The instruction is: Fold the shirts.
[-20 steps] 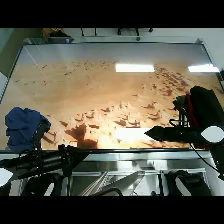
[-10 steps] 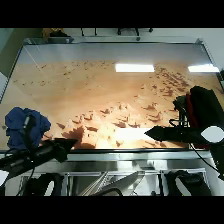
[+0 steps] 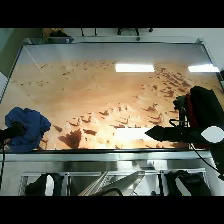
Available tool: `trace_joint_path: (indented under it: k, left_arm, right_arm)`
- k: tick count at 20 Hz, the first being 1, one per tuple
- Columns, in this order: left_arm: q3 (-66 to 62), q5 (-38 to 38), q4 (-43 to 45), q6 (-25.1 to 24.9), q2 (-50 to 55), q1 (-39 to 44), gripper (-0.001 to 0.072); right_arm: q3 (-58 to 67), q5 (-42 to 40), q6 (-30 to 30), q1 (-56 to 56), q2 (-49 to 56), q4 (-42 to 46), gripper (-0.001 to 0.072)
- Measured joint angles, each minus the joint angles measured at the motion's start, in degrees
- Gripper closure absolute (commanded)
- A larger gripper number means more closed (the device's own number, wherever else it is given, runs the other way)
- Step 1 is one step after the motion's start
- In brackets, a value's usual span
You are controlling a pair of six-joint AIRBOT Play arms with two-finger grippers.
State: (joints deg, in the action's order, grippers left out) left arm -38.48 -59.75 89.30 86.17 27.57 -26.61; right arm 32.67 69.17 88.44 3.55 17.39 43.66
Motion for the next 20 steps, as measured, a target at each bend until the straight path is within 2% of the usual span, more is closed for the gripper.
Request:
trace_joint_path:
  k: [4,10,11,12,13,15,17,19,20]
  left_arm:
    - [-0.2,5.9,3.3,0.2,15.3,-4.2,0.0003]
    - [-0.3,15.8,3.5,0.3,36.0,-5.3,0.0006]
    - [-0.4,16.9,3.5,0.3,38.5,-5.3,0.0215]
    - [-0.5,17.8,3.5,0.4,40.8,-5.3,0.0631]
    - [-0.9,18.5,3.4,0.4,42.9,-5.4,0.0692]
    - [-2.7,17.6,3.1,0.4,46.0,-5.4,0.0693]
    - [-6.4,12.5,1.1,-0.6,47.1,-5.4,0.0692]
    - [-11.6,6.2,-4.5,-2.1,45.0,-4.7,0.0691]
    - [-15.1,6.4,-8.2,-2.7,42.6,-4.0,0.0691]
  right_arm:
    - [0.0,-0.1,0.0,0.0,0.0,0.0,0.0689]
    - [0.0,-0.3,0.0,0.0,0.2,0.0,0.0689]
    - [0.0,-0.3,0.0,0.0,0.2,0.0,0.0689]
    - [0.0,-0.3,0.0,0.0,0.2,0.0,0.0689]
    - [0.0,-0.3,0.0,0.0,0.2,0.0,0.0689]
    - [0.0,-0.3,0.0,0.0,0.2,0.0,0.0689]
    - [0.0,-0.3,0.0,0.0,0.2,0.0,0.069]
    - [0.0,-0.3,0.0,0.0,0.2,0.0,0.0689]
    - [0.0,-0.3,0.0,0.0,0.2,0.0,0.0689]
